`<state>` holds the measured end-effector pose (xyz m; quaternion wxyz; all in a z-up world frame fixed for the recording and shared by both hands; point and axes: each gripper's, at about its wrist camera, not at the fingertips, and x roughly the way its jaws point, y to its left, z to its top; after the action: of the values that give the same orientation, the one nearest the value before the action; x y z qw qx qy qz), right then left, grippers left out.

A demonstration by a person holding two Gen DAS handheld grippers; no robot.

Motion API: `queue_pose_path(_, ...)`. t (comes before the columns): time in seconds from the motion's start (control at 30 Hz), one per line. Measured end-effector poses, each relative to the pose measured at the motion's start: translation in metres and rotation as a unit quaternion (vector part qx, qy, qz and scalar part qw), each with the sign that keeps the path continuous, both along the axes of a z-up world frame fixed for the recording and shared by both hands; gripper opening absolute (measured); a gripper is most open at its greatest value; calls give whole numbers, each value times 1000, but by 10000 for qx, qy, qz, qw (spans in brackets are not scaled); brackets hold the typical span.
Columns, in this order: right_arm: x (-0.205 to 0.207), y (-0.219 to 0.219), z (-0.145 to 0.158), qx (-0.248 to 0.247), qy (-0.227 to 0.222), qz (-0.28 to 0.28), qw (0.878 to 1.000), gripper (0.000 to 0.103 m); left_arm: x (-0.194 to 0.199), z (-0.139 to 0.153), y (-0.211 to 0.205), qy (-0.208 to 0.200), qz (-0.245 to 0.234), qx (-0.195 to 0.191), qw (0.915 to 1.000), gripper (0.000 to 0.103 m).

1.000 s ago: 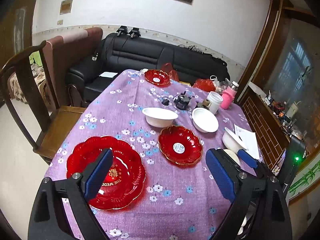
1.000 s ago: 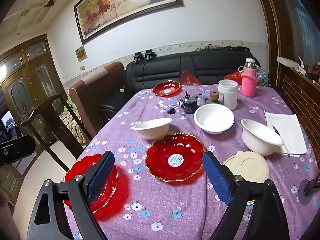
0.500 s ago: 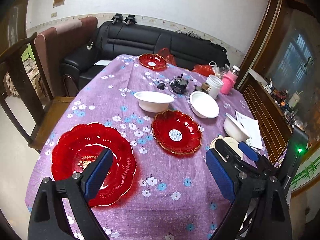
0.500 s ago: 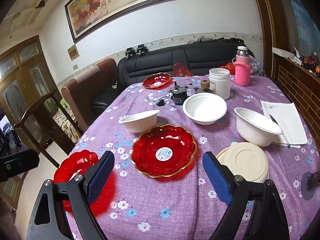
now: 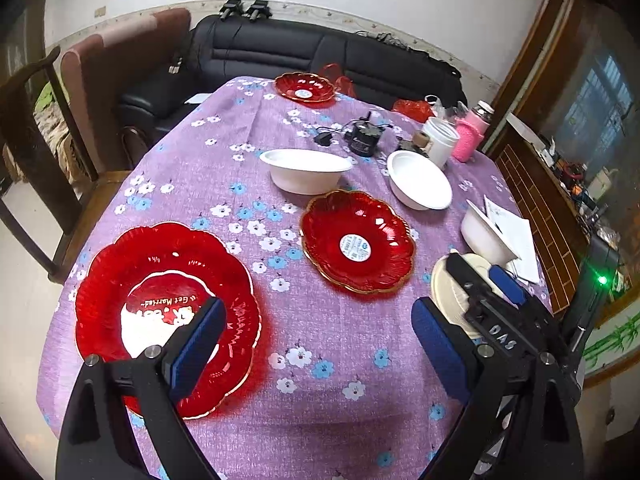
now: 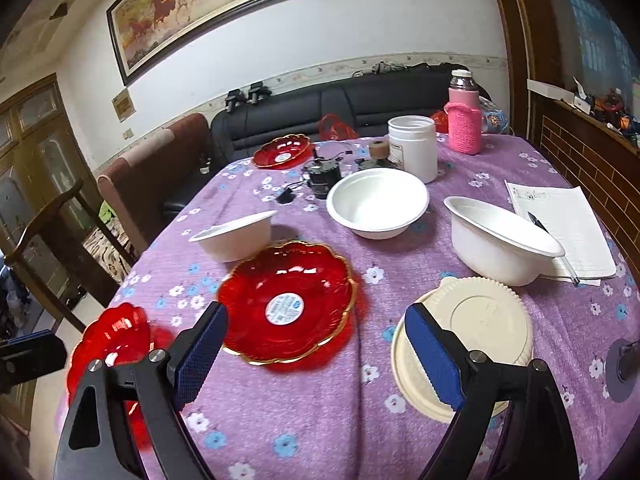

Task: Organize plates and bowls

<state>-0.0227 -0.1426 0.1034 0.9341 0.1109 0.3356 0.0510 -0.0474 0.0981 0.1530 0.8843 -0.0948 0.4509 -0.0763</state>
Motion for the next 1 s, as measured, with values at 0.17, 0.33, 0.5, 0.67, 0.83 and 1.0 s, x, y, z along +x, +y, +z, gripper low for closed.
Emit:
queue_pose_path(0.17, 14, -36, -11, 215, 98, -431, 9988, 93, 14, -7, 28, 48, 455, -189, 9988, 93)
queue_pose_path(0.33, 25, -66, -17, 422, 137, -814, 9957, 92, 30, -17, 50, 98, 838, -349, 9958, 93)
queue_pose_path(0.5, 42, -65, -16, 720, 257, -752, 9942, 93, 49, -31, 46, 183, 893, -419, 9950, 93)
queue_pose_path(0.67, 61, -37, -17, 757, 345, -461, 9955, 93, 76, -46, 23, 312, 773, -373, 9958, 93)
queue_pose_path(0.83, 81, -14, -29, 673, 572, -250, 9958, 93, 101, -58, 6, 471, 700, -265, 9961, 93)
queue_pose_path(1.0, 87, -11, -40, 717, 655, -152, 9952, 93, 143, -52, 18, 403, 912, -643, 9929, 93)
